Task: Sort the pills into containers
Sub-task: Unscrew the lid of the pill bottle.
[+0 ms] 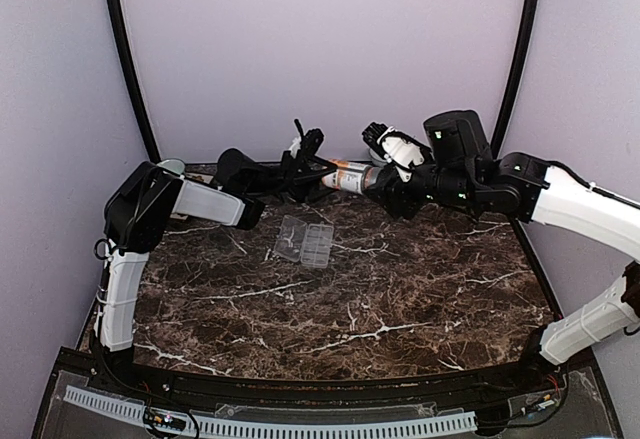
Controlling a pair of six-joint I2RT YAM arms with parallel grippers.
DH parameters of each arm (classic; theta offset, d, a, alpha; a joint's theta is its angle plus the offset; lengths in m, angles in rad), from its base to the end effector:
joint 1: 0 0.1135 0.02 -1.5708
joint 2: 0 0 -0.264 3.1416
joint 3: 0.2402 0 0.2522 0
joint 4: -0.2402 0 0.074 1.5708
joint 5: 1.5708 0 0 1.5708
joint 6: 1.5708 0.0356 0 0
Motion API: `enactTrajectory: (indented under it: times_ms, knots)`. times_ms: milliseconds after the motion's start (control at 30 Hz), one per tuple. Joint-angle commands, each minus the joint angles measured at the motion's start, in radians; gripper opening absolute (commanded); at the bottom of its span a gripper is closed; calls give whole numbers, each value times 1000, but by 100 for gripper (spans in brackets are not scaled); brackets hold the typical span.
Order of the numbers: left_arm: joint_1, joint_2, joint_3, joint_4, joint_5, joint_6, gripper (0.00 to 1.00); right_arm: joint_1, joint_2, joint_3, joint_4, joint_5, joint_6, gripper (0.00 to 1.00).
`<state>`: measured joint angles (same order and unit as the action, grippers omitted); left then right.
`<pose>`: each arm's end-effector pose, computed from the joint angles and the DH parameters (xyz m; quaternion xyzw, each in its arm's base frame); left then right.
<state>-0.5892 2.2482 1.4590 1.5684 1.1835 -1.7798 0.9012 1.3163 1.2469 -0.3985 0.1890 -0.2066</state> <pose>0.3665 -0.2846 0.2491 0.2467 0.5536 -0.7904 0.0893 0.1910 0.2305 0.3627 -0.4040 0.7472 0.1020 0.5178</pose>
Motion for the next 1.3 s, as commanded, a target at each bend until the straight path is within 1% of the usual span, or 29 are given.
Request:
enactTrajectory:
  times_ms: [0,100,700,1000,1267]
  knots:
    - [-1,-24,27,88,6,-9,38,-25,2,28,-20,181,5,70]
    - [-1,-23,29,89,7,-11,38,-26,8,47,-31,147,43,77]
    - [-1,-18,27,110,-4,-17,37,-51,-32,87,-57,-117,248,81]
    - [-1,-18,24,122,-8,-25,37,-145,-70,58,-3,-303,414,82]
    - [-1,-18,24,122,-7,-22,37,-274,-59,1,129,-554,703,83]
